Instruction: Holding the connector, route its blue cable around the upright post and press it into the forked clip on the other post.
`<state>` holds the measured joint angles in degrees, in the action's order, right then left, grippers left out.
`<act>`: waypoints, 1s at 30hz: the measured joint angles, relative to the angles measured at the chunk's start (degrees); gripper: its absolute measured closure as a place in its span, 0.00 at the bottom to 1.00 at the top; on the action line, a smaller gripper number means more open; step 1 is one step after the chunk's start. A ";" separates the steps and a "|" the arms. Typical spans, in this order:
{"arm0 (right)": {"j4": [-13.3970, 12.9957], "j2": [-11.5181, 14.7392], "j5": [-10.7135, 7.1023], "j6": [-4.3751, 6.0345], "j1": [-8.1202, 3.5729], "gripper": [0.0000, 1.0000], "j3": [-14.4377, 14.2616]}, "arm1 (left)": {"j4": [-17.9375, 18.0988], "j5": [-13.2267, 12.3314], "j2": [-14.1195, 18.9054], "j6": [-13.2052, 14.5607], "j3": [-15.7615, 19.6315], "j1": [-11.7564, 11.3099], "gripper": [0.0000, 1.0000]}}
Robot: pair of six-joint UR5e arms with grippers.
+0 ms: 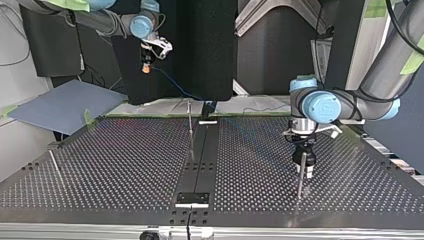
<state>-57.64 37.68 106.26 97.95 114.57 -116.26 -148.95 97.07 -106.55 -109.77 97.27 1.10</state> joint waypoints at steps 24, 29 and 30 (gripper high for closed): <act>-12.22 -12.22 -0.09 -0.31 0.17 1.00 7.35 | 0.12 0.00 0.00 0.00 0.00 -0.01 0.25; -14.77 -14.79 -0.51 -1.34 0.19 1.00 7.55 | 0.13 0.00 0.00 0.00 0.00 -0.01 0.25; -15.19 -15.20 -0.72 -1.47 0.21 1.00 7.56 | 0.13 0.00 0.00 0.00 0.00 -0.01 0.25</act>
<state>-72.84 22.48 105.55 96.47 114.78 -108.71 -148.82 97.07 -106.55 -109.77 97.27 1.09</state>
